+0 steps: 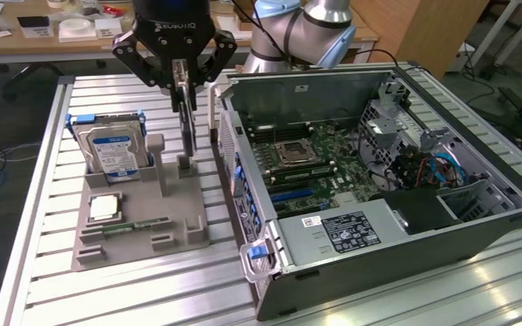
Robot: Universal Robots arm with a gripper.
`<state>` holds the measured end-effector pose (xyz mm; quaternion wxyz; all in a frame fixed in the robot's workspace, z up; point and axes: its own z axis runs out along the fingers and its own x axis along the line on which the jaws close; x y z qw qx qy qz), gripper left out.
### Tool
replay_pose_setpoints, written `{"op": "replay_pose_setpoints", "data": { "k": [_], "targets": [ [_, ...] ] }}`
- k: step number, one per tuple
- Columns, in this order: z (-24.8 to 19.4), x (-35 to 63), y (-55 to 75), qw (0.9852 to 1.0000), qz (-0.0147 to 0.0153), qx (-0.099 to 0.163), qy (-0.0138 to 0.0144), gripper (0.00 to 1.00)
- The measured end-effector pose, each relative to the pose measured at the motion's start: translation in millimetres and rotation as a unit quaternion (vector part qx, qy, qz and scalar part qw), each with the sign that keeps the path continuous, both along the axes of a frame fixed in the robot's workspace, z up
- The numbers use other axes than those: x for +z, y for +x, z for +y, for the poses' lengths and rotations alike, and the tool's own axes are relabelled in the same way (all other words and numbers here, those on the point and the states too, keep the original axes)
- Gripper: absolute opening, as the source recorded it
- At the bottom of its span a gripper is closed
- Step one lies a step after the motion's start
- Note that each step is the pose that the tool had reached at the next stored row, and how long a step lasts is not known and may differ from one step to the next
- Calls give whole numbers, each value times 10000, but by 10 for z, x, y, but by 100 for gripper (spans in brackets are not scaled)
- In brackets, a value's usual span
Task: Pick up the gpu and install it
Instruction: 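Pick up the gpu and move the gpu toward the slot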
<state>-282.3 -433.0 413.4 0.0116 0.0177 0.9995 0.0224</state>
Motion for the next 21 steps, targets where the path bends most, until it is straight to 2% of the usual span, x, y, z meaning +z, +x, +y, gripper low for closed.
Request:
{"op": "replay_pose_setpoints", "data": {
  "k": [21],
  "targets": [
    [0, 0, 414, 10000, 0, 0, 0, 26]
  ]
}}
